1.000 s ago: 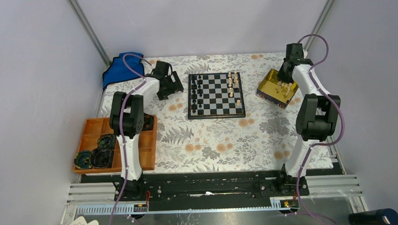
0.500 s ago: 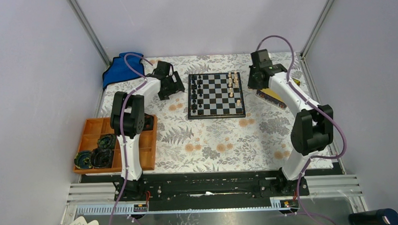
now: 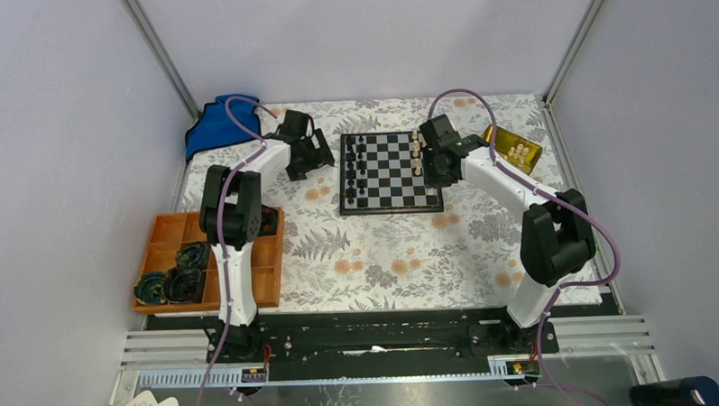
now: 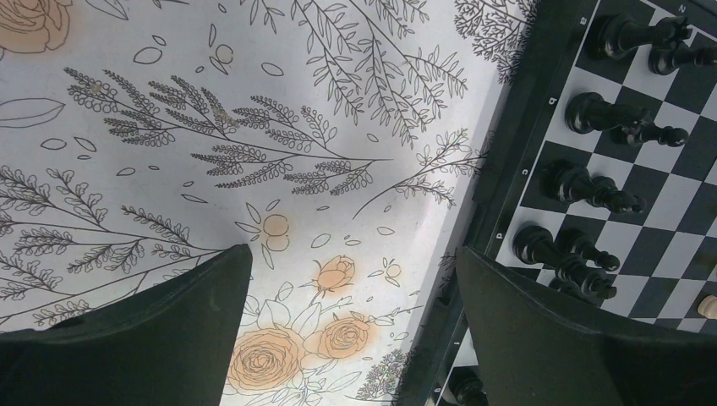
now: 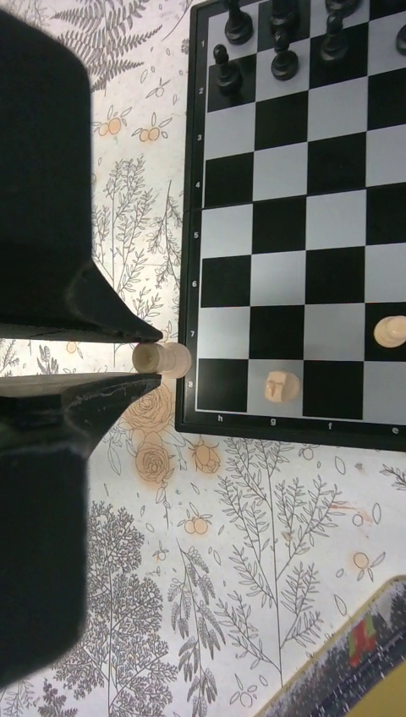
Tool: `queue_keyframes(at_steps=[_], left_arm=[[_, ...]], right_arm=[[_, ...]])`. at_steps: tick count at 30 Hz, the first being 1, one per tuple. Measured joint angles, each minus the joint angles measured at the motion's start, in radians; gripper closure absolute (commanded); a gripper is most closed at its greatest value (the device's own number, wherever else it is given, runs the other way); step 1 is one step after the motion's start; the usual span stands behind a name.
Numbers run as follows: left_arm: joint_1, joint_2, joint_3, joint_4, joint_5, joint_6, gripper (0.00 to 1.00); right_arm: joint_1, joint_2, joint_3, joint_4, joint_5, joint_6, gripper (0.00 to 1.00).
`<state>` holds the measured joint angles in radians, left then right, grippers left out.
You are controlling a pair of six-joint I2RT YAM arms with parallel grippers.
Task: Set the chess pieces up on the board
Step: Place the chess piece on the chessboard.
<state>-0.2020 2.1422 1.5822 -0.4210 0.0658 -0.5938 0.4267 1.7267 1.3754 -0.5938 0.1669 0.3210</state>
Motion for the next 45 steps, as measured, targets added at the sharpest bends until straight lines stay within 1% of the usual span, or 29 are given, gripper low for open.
queue_keyframes(at_steps=[9,27,45], left_arm=[[0.000,0.004,0.005,-0.003,0.002,0.000,0.01],[0.000,0.004,0.005,-0.002,0.002,0.000,0.01],[0.000,0.008,0.009,-0.002,0.002,0.000,0.01]], right_arm=[[0.009,0.003,-0.049,0.016,0.000,0.001,0.96],[0.009,0.099,-0.051,0.061,0.009,-0.003,0.95],[0.003,0.128,-0.045,0.072,0.031,-0.010,0.95]])
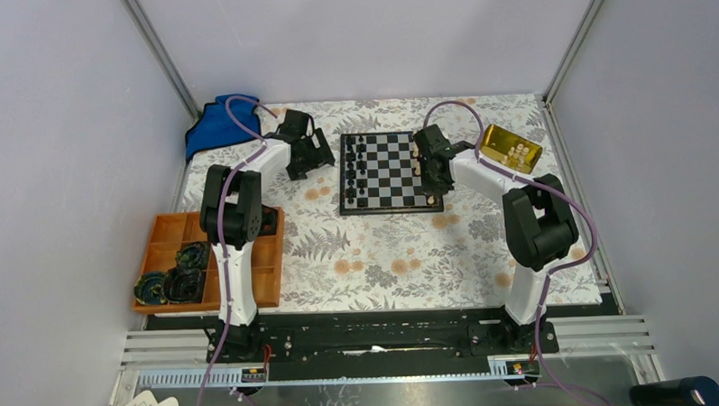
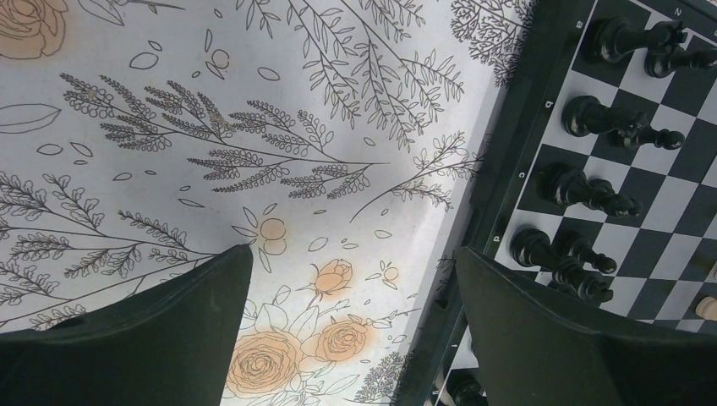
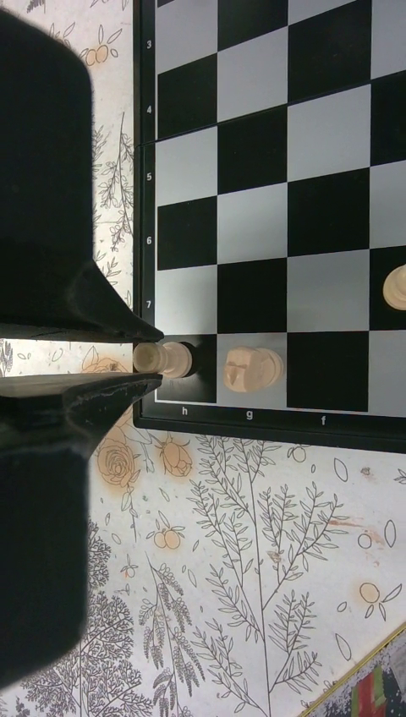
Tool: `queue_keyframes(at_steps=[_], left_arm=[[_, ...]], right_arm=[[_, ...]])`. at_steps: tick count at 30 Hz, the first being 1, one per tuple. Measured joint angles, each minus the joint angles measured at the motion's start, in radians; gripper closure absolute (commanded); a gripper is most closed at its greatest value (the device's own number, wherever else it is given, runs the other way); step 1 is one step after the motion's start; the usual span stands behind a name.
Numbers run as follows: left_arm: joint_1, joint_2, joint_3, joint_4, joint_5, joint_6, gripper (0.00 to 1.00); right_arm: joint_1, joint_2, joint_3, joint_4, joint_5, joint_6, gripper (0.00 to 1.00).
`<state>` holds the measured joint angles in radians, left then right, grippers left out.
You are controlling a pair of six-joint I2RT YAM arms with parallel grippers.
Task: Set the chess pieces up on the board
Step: Place the chess piece on the chessboard.
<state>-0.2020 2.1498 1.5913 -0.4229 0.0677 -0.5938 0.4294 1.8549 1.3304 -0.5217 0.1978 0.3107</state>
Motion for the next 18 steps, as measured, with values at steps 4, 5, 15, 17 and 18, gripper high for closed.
queue_keyframes(at_steps=[4,5,15,17,18], left_arm=[[0.000,0.000,0.000,0.000,0.000,0.000,0.01],[0.000,0.000,0.000,0.000,0.000,0.000,0.01],[0.000,0.001,0.000,0.000,0.000,0.000,0.01],[0.000,0.001,0.000,0.000,0.000,0.000,0.01],[0.000,0.001,0.000,0.000,0.000,0.000,0.01]], right_arm=[[-0.003,0.008,0.008,0.007,0.000,0.000,0.95],[-0.004,0.009,0.008,0.008,0.000,0.000,0.95],[-0.006,0.010,0.008,0.011,0.000,0.000,0.93],[-0.006,0.010,0.008,0.011,0.000,0.000,0.92],[-0.006,0.010,0.008,0.011,0.000,0.000,0.92]])
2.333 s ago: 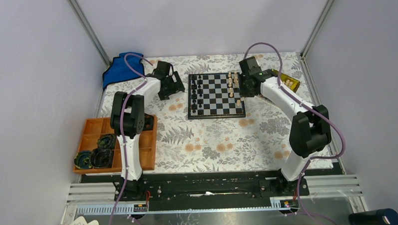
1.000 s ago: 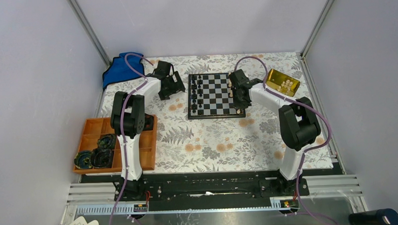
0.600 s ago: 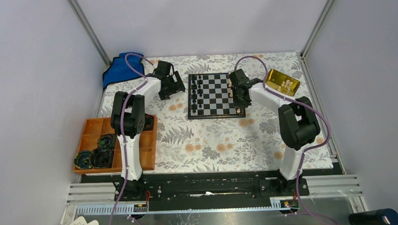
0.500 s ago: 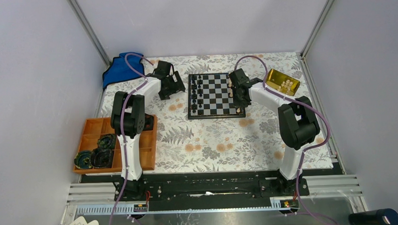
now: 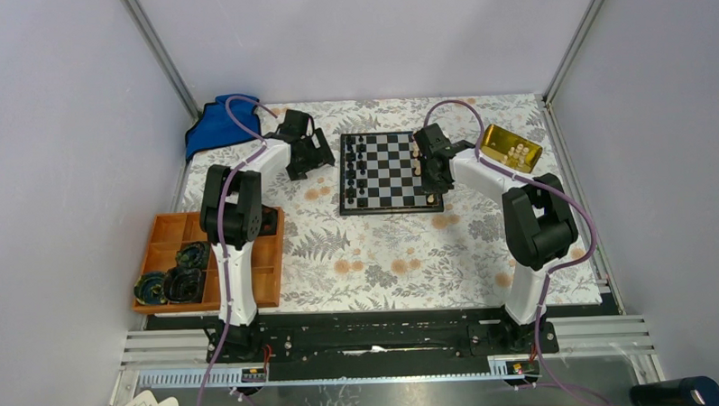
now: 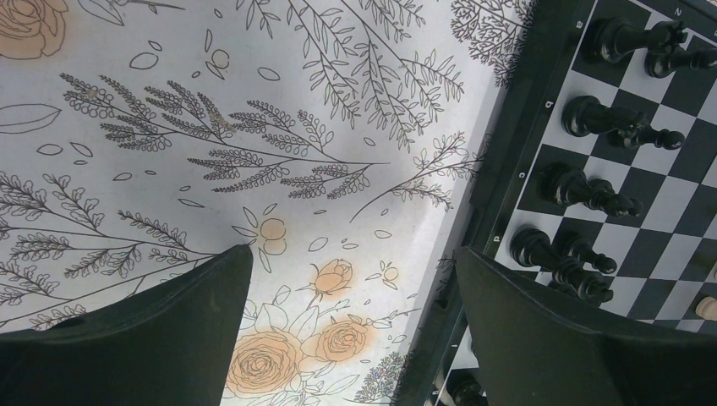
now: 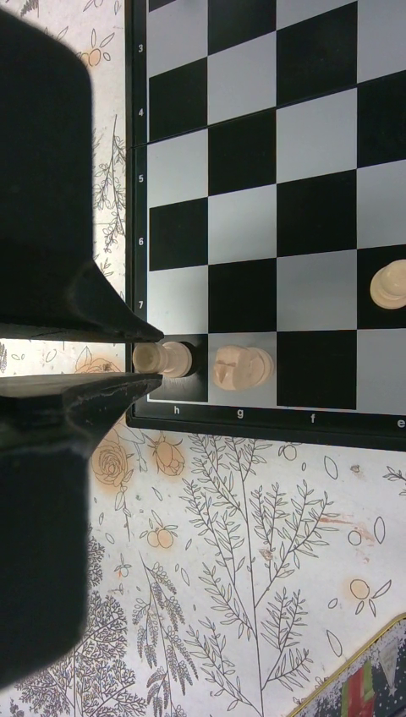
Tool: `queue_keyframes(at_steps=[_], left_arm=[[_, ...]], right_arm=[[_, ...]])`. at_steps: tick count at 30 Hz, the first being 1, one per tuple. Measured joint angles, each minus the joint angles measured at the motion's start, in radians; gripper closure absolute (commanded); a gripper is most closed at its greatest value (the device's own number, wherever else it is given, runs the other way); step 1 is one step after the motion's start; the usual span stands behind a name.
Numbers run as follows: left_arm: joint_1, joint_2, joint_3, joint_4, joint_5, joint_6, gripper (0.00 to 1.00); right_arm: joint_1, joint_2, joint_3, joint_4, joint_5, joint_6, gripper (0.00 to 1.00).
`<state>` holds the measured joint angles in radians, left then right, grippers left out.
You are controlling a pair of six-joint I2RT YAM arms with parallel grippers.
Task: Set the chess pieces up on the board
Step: Place the chess piece on the chessboard.
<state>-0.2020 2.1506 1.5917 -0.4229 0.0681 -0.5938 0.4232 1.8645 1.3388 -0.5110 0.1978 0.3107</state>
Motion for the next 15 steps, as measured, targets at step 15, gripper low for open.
queue_keyframes(at_steps=[15], left_arm=[[0.000,0.000,0.000,0.000,0.000,0.000,0.01]], right_arm=[[-0.003,0.000,0.000,0.000,0.000,0.000,0.66]])
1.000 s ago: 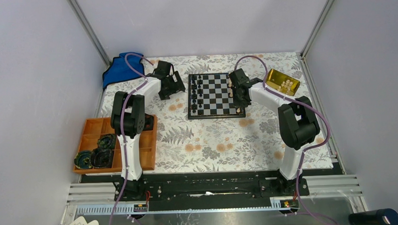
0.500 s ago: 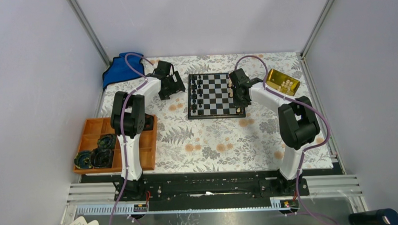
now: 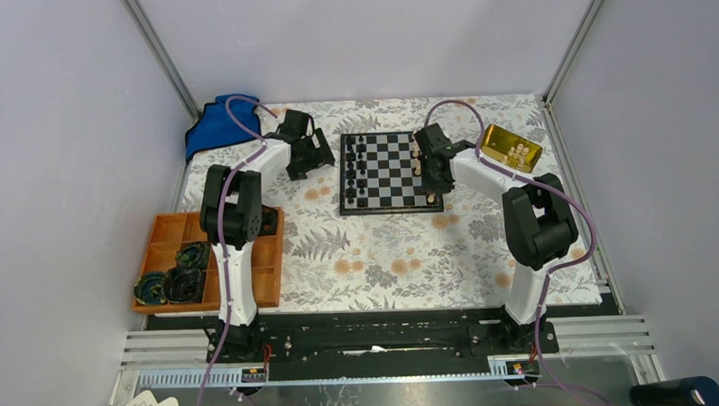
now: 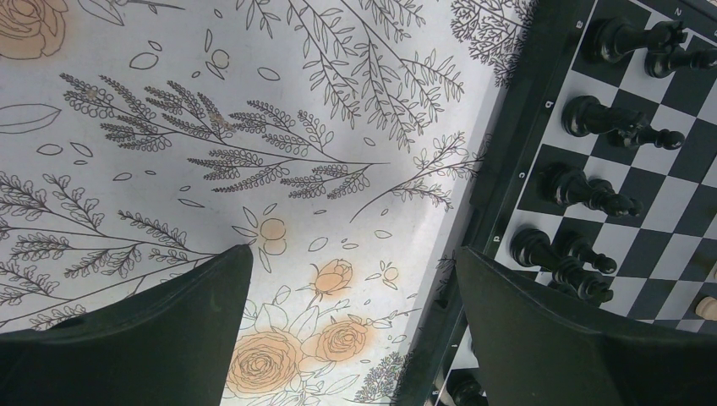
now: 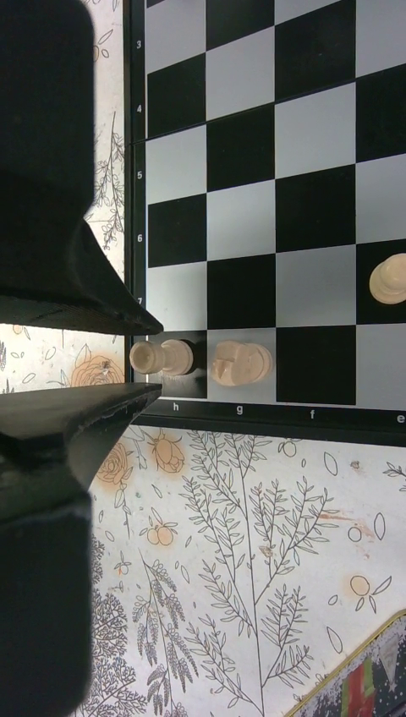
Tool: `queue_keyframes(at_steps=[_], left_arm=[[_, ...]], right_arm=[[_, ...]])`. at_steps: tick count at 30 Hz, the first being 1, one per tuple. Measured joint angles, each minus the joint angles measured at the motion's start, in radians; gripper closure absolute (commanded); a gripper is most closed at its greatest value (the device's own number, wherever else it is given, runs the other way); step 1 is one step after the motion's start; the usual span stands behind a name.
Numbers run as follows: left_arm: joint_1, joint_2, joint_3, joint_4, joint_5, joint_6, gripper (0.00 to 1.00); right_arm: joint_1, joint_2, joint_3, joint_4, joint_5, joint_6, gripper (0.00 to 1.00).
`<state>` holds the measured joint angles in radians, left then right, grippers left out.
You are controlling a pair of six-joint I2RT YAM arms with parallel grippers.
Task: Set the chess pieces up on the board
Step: Place the chess piece on the chessboard, then pick up the chess piece from the storage box.
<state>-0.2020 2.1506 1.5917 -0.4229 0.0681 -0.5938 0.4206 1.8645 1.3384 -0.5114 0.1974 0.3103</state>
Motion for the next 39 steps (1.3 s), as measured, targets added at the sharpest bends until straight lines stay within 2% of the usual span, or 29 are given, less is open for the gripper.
queue_keyframes(at_steps=[15,23,28,33,39], left_arm=[[0.000,0.000,0.000,0.000,0.000,0.000,0.01],[0.000,0.000,0.000,0.000,0.000,0.000,0.01],[0.000,0.000,0.000,0.000,0.000,0.000,0.01],[-0.003,0.000,0.000,0.001,0.001,0.000,0.01],[-0.011,0.000,0.000,0.003,0.004,0.000,0.01]], right_arm=[[-0.003,-0.024,0.021,-0.043,0.001,-0.003,0.60],[-0.030,-0.106,0.130,-0.058,0.022,0.000,0.47],[-0.143,-0.122,0.153,-0.047,0.039,0.018,0.45],[-0.314,-0.121,0.153,-0.014,0.064,0.054,0.38],[-0.445,-0.077,0.153,0.030,0.075,0.095,0.37]])
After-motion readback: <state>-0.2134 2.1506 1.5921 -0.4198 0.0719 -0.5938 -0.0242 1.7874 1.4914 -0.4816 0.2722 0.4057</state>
